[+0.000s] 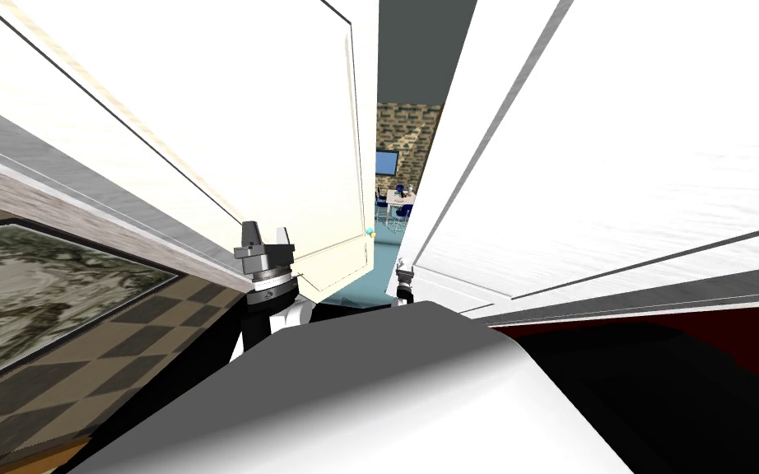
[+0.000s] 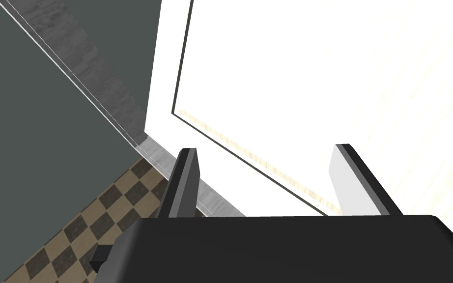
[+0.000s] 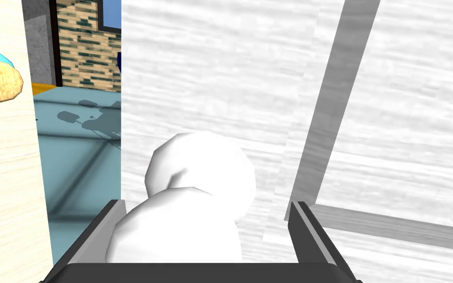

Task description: Push the door open

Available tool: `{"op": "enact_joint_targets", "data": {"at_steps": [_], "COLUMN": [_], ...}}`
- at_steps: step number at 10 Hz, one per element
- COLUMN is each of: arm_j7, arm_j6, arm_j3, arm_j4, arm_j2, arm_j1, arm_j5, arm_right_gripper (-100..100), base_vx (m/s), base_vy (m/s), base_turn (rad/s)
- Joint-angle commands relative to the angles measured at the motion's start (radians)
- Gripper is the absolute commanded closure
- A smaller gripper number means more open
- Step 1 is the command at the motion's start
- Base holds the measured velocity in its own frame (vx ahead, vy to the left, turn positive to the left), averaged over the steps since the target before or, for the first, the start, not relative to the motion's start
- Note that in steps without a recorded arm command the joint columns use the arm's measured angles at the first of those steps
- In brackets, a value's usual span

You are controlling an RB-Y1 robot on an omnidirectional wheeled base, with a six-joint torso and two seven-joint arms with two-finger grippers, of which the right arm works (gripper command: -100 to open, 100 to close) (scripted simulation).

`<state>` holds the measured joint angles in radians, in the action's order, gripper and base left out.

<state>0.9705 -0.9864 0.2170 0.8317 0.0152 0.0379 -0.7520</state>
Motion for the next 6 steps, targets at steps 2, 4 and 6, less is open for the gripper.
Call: {"op": "enact_joint_targets", "data": {"at_steps": [2,4,6], "arm_j7": [0.003,0.003,0.003], "arm_j6": [-0.018,-0.022,-0.026], "arm_j3": [-0.053,-0.086,-0.118], "arm_j4": [-0.02,-0.035,-0.05], "arm_j2": [0.012,0.01,0.007], "arm_j1": [-0.015,-0.031,-0.046], "arm_j5": [-0.01,-0.014,-0.019], "arm_right_gripper": [100,100,100], "base_vx": [0.052,0.046,0.047], "base_vy": [0.0,-0.003,-0.008], "base_turn": [0.056,0.059,0.057]}}
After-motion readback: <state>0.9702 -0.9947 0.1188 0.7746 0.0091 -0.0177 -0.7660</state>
